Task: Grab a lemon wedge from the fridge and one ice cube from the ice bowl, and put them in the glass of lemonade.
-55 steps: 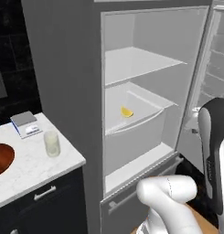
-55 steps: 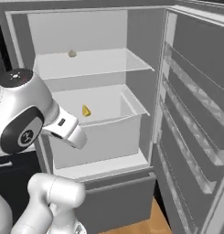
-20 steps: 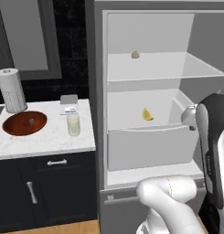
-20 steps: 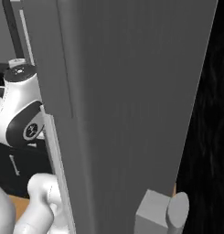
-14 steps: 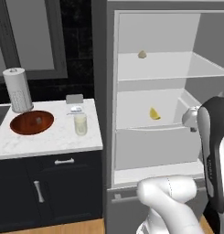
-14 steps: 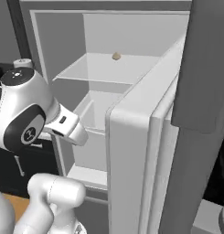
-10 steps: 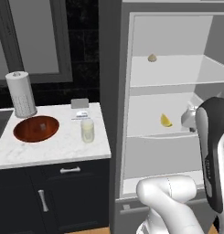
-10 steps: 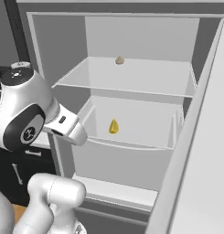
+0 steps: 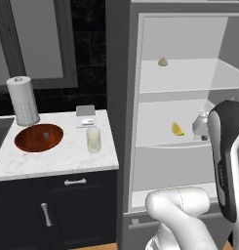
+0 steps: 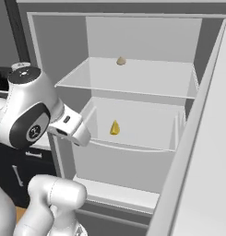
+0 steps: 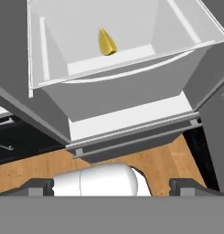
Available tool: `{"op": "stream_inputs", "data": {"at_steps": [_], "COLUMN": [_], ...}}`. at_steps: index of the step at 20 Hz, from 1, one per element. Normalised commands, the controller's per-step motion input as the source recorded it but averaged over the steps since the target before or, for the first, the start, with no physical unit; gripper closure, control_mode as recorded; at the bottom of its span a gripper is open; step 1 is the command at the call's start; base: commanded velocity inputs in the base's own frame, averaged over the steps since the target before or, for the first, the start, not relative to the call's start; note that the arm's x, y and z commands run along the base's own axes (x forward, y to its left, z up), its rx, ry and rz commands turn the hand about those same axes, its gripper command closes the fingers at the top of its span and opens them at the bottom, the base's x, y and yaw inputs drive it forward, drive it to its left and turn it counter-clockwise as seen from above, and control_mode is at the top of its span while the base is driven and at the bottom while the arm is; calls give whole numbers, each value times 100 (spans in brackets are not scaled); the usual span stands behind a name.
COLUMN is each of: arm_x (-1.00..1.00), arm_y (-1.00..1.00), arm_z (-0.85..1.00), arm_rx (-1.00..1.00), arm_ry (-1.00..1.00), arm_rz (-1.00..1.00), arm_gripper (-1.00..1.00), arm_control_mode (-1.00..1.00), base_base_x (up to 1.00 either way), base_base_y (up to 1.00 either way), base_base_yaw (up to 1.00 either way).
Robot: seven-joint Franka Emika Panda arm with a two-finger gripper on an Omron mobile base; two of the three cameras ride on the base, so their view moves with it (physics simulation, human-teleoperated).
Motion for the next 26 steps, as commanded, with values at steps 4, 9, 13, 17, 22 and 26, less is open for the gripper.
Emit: {"op": "stream_inputs", "data": {"at_steps": [4,9,13,17,22,26], "arm_x": [36,78,72,52,84,51], "arm_y": [-19,-21,0,4,0,0], "arm_z": [-82,-66,-19,0,-13,-6], "arm_rx": [9,0,-8,-11,-7,-2], "arm_ry": [7,0,0,0,2,0], "arm_rz": [14,33,17,4,1,0], "arm_gripper": [-100,-100,-100,-100,-100,-100], "arm_control_mode": [-100,-100,-100,-100,-100,-100], "base_base_x": [0,0,0,0,0,0], "base_base_y": [0,0,0,0,0,0], "base_base_yaw": [0,0,0,0,0,0]}}
